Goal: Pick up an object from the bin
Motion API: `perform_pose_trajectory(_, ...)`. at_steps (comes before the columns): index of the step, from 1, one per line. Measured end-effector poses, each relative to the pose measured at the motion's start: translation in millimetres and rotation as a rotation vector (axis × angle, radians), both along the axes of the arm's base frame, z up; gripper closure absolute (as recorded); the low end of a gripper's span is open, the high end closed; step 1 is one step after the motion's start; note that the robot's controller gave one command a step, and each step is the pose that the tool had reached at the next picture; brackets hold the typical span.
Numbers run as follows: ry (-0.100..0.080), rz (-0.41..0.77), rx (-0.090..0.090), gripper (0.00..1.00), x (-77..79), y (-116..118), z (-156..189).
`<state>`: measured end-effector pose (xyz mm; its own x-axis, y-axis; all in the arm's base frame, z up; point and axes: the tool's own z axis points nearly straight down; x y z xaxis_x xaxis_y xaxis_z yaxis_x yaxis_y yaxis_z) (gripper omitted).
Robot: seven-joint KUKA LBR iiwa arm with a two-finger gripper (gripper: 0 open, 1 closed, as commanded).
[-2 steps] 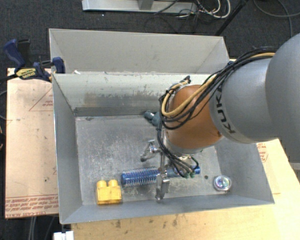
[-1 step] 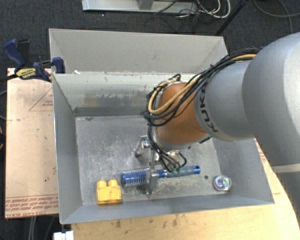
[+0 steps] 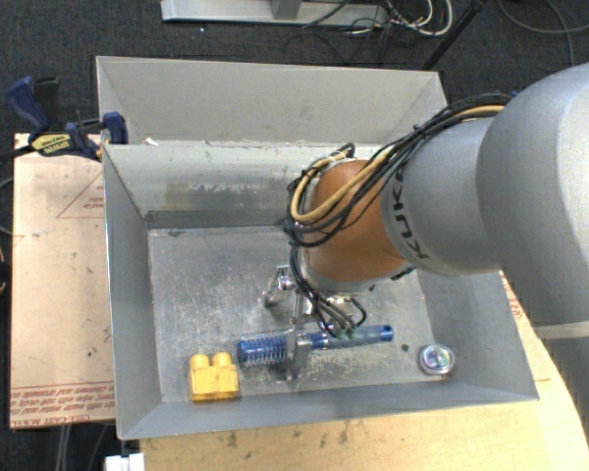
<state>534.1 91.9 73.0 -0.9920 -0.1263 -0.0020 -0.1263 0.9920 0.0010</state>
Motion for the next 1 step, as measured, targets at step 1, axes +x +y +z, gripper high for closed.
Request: perform_pose_trajectory(1,-0.014,0.000,0.003,1.00,3.7,1.0,2.2)
